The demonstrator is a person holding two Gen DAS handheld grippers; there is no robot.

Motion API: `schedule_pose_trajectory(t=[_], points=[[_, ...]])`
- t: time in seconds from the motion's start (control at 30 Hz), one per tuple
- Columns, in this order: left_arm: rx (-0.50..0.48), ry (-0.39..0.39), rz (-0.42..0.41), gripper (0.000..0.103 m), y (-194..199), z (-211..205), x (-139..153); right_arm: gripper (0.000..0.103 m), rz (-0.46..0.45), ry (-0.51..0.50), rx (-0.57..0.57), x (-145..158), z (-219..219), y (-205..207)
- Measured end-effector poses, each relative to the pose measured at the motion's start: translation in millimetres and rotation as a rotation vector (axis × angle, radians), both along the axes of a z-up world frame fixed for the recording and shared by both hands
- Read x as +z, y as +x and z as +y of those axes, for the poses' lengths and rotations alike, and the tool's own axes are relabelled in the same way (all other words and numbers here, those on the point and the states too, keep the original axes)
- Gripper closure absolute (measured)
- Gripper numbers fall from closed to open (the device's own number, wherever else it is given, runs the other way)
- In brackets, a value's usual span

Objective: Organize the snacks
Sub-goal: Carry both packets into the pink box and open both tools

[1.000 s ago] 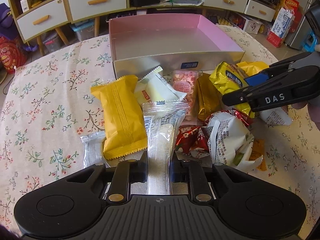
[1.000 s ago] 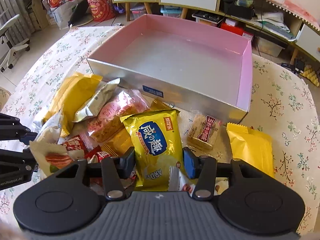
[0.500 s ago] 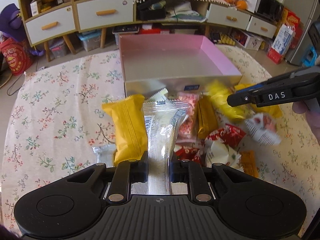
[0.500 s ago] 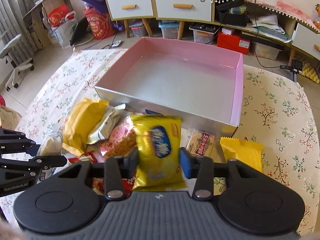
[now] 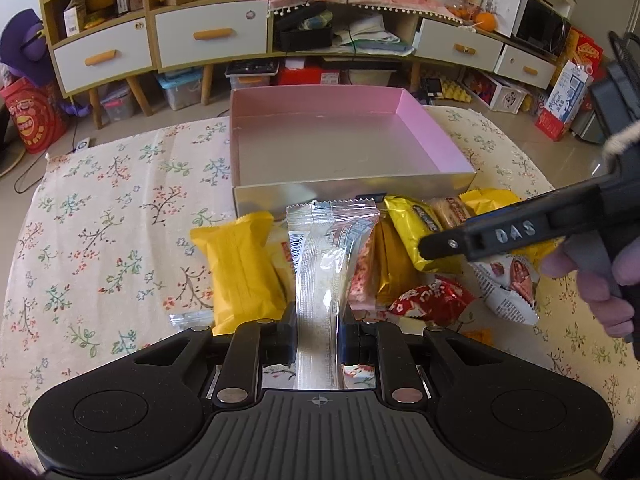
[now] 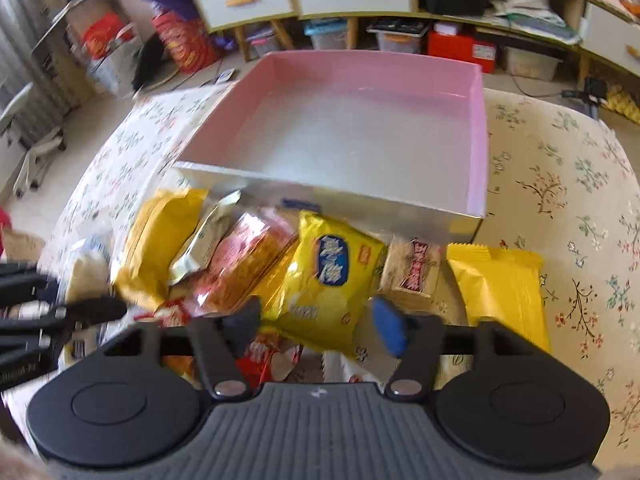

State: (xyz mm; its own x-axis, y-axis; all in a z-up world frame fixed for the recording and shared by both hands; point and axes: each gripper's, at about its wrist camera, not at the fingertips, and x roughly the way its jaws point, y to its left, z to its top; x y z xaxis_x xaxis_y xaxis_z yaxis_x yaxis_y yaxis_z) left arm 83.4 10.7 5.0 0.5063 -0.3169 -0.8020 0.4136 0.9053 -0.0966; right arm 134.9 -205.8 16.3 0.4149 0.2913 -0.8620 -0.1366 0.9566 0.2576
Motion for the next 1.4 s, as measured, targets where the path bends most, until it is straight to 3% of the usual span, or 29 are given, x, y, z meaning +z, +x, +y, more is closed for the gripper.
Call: schedule_pose_trajectory(t=[0.13,0.23,0.33,0.37,0.47,0.7,0.97,1.13,1.4], points=[[-0.008,0.007,0.002,0.087,0,-9,-2,0.035,0.044,0.069,-0.058,-9,-4,9],[-0.014,0.017,0.002,0.087,0,-16,-3,0.036,0.058,0.052,-0.067,-16,1,12],[-0.019,0.022,0.003,0.087,1,-22,-5,0.041,0.057,0.015,-0.058,-18,8,13],[-0.020,0.026,0.002,0.087,1,-23,-5,0.051,0.058,0.006,-0.051,-20,10,12],[-0.021,0.038,-0.001,0.087,1,-26,-6,0.059,0.042,-0.028,-0.051,-18,13,8],[-0.001,0.038,-0.019,0.087,1,-24,1,0.069,0.042,0.063,-0.070,-5,2,3],[0.045,0.036,-0.064,0.087,12,-22,16,0.070,0.007,0.150,-0.098,16,-4,2],[0.072,0.040,-0.087,0.087,35,-30,23,0.070,-0.045,0.150,-0.143,29,-12,10],[0.060,0.039,-0.110,0.087,90,-51,26,0.069,-0.092,0.096,-0.184,26,-22,40]])
